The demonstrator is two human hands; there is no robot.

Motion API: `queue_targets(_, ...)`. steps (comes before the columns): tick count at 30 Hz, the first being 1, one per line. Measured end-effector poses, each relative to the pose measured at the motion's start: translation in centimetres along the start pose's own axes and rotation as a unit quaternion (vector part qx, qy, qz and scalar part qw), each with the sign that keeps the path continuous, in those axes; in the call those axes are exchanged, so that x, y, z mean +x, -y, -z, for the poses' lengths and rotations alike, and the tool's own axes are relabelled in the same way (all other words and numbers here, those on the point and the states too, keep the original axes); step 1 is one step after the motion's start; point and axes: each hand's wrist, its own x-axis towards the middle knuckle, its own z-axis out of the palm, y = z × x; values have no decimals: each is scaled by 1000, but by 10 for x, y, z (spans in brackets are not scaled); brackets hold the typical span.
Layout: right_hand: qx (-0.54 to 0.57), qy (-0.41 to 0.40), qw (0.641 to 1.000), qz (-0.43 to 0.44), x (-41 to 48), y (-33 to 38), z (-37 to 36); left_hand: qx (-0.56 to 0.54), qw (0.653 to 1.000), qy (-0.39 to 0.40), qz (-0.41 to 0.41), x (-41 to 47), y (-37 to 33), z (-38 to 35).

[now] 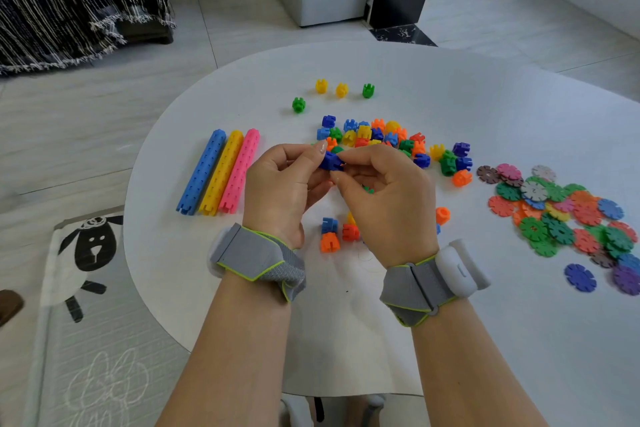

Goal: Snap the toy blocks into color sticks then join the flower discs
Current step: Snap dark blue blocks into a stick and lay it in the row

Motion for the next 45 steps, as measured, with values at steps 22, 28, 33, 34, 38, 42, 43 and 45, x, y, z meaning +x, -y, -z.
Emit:
queue_targets(22, -232, 65, 971, 7, 10, -13, -14, -60, 996, -60, -17, 14, 0, 16)
queue_targets(28, -285, 151, 945, -51, 22, -4, -28, -37, 997, -64, -29, 16, 1, 18)
queue_targets(33, -315, 228, 919, -69, 29, 2, -36, -36, 997, -65, -21, 18, 0, 23)
queue_targets(34, -320, 233, 916, -70, 29, 2, -37, -35, 997, -63, -23, 18, 0, 24)
queue_targets(38, -319, 227, 916, -82, 32, -1, -37, -34, 997, -63, -20, 19, -2, 27)
queue_targets(42, -316, 196, 924, -88, 33, -4, -36, -39, 997, -60, -16, 18, -3, 27)
queue_targets(43, -316, 189, 926, -87, 33, -5, -35, -39, 997, -60, -16, 18, -3, 27)
queue_targets(45, -302, 175, 933, -85, 32, -6, -33, -37, 997, -61, -15, 17, -3, 26)
